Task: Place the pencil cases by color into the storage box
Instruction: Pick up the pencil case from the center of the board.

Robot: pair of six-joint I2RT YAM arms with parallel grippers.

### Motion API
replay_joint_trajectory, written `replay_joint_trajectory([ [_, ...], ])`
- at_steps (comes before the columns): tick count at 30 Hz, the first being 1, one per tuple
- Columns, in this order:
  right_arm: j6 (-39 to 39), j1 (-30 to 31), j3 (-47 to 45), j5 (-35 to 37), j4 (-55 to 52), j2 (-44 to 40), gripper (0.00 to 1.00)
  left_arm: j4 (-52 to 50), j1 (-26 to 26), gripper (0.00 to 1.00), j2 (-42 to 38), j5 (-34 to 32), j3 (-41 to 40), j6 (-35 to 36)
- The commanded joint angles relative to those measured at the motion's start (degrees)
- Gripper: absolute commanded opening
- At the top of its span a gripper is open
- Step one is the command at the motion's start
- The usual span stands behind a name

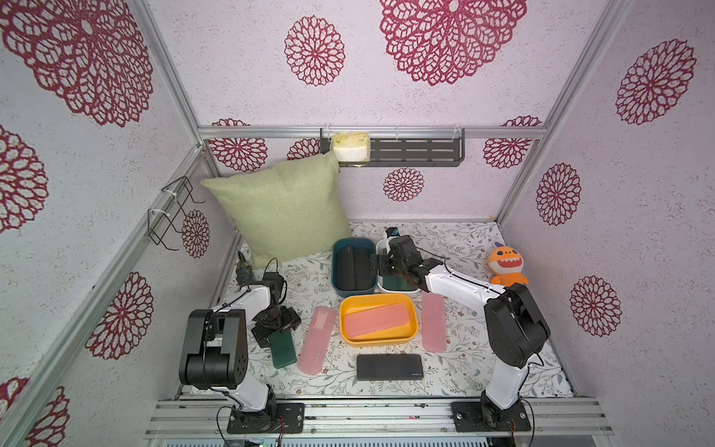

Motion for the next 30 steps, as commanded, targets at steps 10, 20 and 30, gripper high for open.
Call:
replay_joint_trajectory([
  [10, 1.05, -0.37, 0.81, 1.2, 0.11, -2.09, 0.94, 5.28, -0.22, 0.72, 1.73, -2.31, -0.92, -0.02],
  [20, 0.79, -0.37, 1.36, 1.35, -0.37, -2.43, 0.94, 3.84, -1.65, 0.57, -0.56, -6.45, 1.53, 0.07],
  [30, 0.72, -1.37, 0.99, 0.85, 0.14, -4.34, 0.94, -2.45, -6.24, 0.57, -3.53, -14.49, 11.11, 2.15],
])
